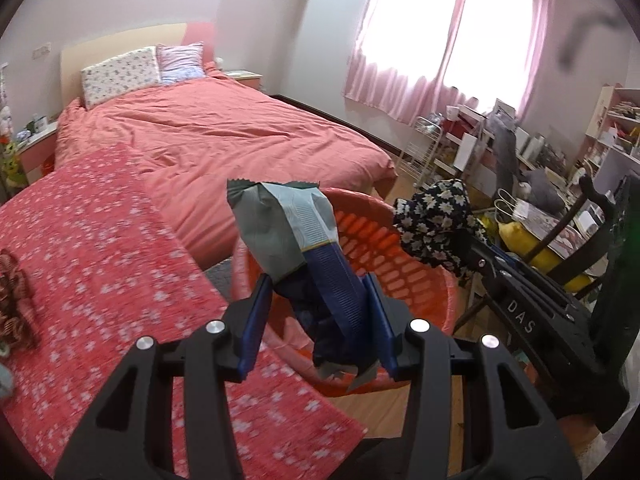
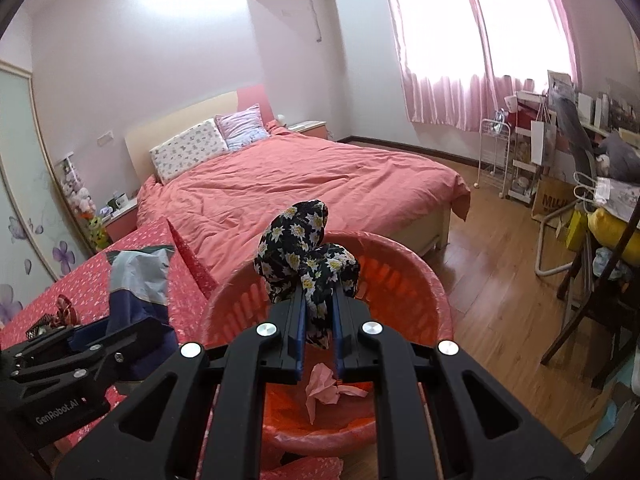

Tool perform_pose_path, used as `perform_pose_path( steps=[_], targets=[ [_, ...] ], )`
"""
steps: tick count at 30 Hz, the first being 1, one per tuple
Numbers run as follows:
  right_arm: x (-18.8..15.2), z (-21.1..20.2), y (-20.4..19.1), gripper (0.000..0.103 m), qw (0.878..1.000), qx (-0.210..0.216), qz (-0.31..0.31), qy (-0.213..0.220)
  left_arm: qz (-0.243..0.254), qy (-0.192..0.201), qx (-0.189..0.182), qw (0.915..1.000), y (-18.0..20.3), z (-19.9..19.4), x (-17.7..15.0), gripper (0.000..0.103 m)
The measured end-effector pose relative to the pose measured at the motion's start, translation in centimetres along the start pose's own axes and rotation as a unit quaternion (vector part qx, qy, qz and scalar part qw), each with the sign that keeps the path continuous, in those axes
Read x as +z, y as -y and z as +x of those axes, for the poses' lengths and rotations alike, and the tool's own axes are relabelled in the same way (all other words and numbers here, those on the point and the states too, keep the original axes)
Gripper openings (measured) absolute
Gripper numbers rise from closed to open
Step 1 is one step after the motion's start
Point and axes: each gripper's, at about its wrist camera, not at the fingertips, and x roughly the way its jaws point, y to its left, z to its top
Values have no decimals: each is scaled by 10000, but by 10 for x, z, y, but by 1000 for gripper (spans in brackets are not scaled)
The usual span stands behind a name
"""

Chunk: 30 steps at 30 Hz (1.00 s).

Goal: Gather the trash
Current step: 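Carry the floral cloth and packet over the orange basket and release both, then move both grippers back toward the remaining items on the bed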

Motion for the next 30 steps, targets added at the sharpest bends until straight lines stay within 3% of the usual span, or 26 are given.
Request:
perform_pose_path(
  steps=[11, 14, 18, 30],
  targets=[
    [4, 14, 11, 11, 9994, 132, 282, -120, 104, -264, -190, 9994, 13, 46, 8, 48],
    [5, 18, 15, 20, 9987, 243, 405, -186, 77, -309, -148, 9994, 12, 54, 8, 56],
    [5, 21, 14, 42, 9987, 251, 402, -202, 31, -386, 10, 9993, 4, 59, 4, 63],
    [2, 6, -1, 45, 9998, 46, 54, -165, -279, -243, 787, 9962, -49, 12, -13, 73]
  ],
)
